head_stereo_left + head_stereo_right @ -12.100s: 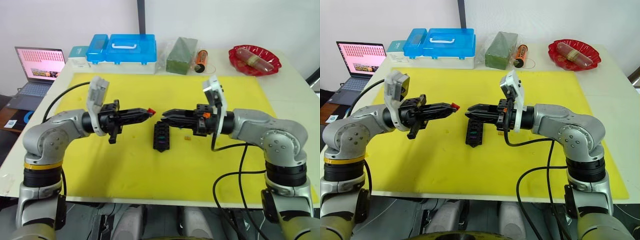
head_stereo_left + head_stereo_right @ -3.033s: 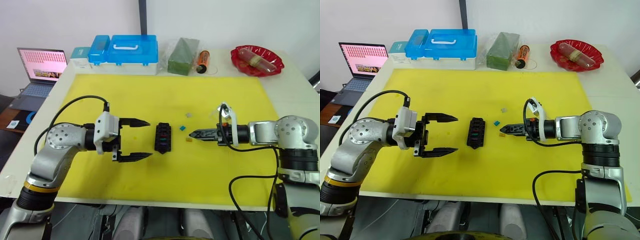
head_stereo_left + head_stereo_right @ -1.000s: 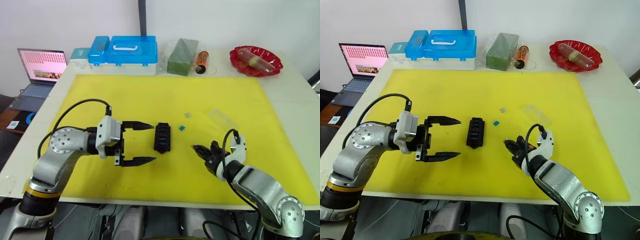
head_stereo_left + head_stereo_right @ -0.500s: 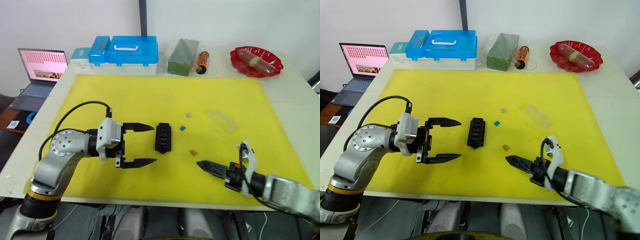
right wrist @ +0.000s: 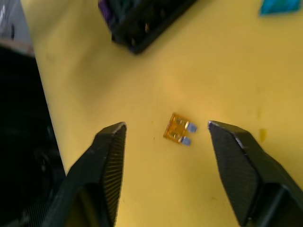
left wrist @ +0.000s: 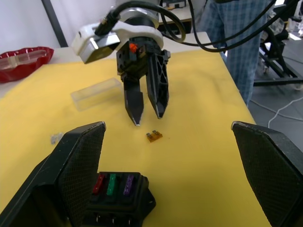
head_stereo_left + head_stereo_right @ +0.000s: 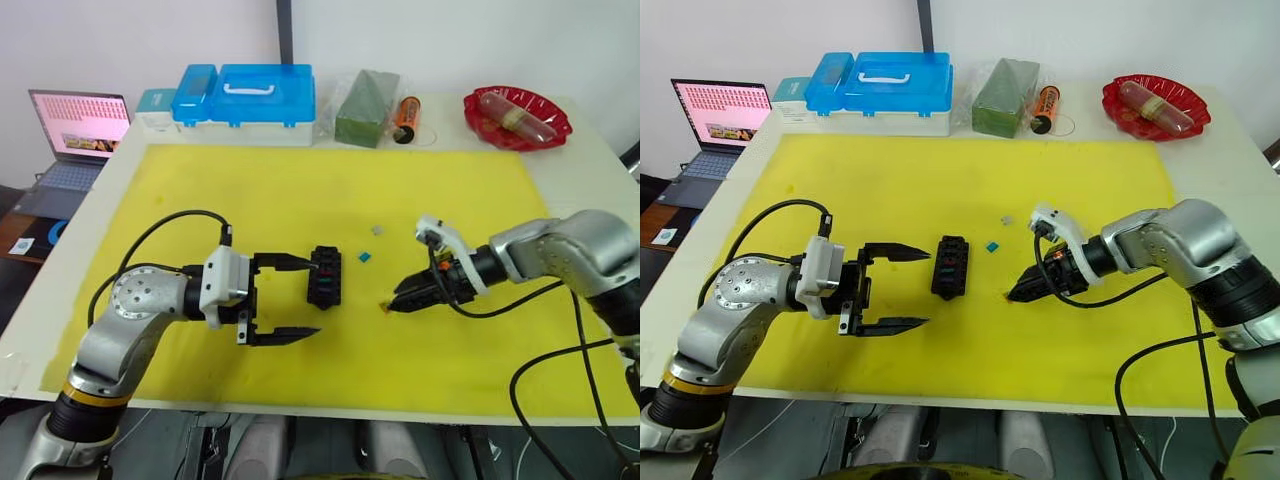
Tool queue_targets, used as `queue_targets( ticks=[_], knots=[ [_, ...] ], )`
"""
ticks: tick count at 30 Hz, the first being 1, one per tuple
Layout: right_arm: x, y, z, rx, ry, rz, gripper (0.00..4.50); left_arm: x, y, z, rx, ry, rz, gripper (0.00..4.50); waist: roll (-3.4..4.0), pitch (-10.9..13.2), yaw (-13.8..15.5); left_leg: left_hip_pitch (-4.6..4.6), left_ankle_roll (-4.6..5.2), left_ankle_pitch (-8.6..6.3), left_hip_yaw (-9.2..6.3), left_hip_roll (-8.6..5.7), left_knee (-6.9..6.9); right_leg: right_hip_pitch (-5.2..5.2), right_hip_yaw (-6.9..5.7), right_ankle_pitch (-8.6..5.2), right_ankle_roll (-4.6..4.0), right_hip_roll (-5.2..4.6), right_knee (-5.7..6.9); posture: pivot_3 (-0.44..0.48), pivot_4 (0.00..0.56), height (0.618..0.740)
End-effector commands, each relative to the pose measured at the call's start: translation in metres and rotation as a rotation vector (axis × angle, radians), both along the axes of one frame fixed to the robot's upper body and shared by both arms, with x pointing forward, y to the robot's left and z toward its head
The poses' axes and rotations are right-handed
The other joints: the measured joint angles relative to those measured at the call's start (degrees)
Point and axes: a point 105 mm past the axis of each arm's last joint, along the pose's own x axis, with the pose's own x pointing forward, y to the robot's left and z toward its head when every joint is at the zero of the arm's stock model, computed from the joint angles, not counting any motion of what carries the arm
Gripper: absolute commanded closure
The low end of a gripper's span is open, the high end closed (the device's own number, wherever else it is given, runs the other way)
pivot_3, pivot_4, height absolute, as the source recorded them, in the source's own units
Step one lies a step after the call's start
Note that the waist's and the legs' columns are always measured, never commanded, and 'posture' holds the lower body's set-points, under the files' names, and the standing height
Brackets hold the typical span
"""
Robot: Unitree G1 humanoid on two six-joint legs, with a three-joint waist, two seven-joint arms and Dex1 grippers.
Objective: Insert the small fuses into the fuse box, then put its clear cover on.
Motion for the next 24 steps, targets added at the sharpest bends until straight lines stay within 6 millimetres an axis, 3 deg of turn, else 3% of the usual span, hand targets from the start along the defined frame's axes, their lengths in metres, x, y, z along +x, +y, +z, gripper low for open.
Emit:
queue_targets(
  ticks=[1,4,19,24],
  knots=[
    [0.006,0.005,0.009,0.003,-0.041,0.048,1.78,-0.006,-0.003,0.006,-0.004,-0.037,-0.007,0.00,0.00,0.00,-0.02,0.00,-0.01,0.01,0.00,0.00,0.00,0.00,0.01,0.02,-0.02,0.00,0.01,0.000,0.150,0.740],
    [0.010,0.006,0.007,-0.003,-0.043,0.059,2.62,-0.005,-0.003,0.007,-0.004,-0.037,-0.001,0.00,0.00,0.00,-0.02,0.01,-0.11,0.07,0.01,0.03,0.00,-0.02,0.00,0.09,-0.11,0.05,0.02,0.000,0.150,0.740],
    [0.022,0.008,-0.003,-0.028,-0.030,0.059,2.62,-0.004,-0.001,0.008,0.003,-0.037,0.008,0.00,0.01,-0.01,-0.10,0.05,-0.24,0.15,0.05,0.02,0.11,-0.07,-0.01,0.23,-0.23,0.14,0.23,0.000,0.150,0.740],
    [0.022,0.009,-0.015,-0.041,0.000,0.065,2.62,-0.003,-0.003,0.007,0.001,-0.030,0.008,0.00,0.01,-0.01,-0.15,0.06,-0.25,0.16,0.06,0.01,0.12,-0.07,0.00,0.23,-0.23,0.14,0.24,0.000,0.150,0.740]
  ],
)
